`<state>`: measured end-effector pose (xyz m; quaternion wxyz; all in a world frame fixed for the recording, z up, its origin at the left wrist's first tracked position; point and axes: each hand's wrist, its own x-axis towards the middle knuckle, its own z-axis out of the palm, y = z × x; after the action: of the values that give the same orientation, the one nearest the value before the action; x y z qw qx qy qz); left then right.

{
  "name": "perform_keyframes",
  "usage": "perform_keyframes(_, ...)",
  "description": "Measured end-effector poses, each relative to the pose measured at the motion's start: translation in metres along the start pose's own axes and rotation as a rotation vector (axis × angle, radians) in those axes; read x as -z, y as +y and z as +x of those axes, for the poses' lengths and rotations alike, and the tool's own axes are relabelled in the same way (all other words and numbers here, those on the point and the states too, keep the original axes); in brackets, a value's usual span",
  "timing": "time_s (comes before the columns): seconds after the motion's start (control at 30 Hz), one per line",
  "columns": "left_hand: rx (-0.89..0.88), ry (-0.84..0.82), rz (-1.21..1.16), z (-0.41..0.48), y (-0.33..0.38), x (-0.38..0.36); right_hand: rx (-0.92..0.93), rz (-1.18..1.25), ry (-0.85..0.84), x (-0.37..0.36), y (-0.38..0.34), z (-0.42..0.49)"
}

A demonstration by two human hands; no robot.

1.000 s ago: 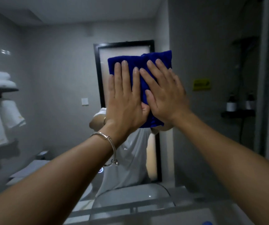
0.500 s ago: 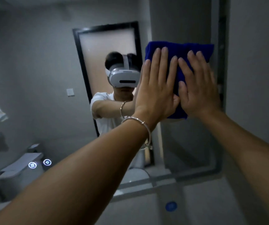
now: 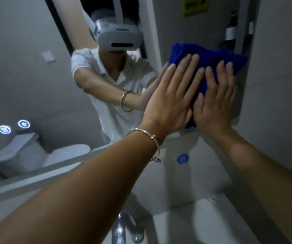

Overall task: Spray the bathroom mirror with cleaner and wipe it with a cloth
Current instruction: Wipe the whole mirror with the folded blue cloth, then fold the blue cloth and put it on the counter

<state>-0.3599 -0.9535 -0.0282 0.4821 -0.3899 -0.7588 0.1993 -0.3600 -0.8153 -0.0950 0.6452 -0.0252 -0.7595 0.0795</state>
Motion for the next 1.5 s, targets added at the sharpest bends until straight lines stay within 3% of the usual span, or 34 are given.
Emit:
perform_keyframes(0.23, -0.067, -0.06, 0.073, -0.057, -0.003, -0.008, -0.101, -0.013, -0.121, -0.004, -0.04, -0.054)
perform_keyframes(0.53, -0.117, -0.282, 0.128, -0.097, -0.026, 0.023, -0.086, -0.06, -0.284, 0.014, -0.082, -0.07)
perform_keyframes(0.73, 0.125, -0.31, 0.037, -0.048, -0.011, 0.052, 0.011, 0.228, -0.434, 0.056, -0.046, -0.029)
perform_keyframes(0.9, 0.306, -0.428, 0.017, -0.024, -0.016, 0.062, -0.21, 0.153, -0.685, 0.063, -0.03, 0.015)
perform_keyframes(1.0, 0.318, -0.434, -0.036, -0.025, -0.016, 0.072, -0.117, 0.02, -0.767, 0.07, -0.034, 0.024)
perform_keyframes(1.17, 0.282, -0.566, -0.161, -0.066, -0.054, 0.105, 0.064, 0.16, -0.773, 0.091, -0.064, 0.045)
perform_keyframes(1.27, 0.364, -0.669, -0.2, -0.103, -0.087, 0.128, 0.179, 0.27, -0.892, 0.105, -0.107, 0.069)
perform_keyframes(1.37, 0.451, -0.656, -0.178, -0.144, -0.125, 0.161, 0.216, 0.32, -0.985, 0.119, -0.16, 0.088)
perform_keyframes(1.5, 0.528, -0.69, -0.116, -0.208, -0.176, 0.219, 0.352, 0.389, -0.992, 0.143, -0.248, 0.099)
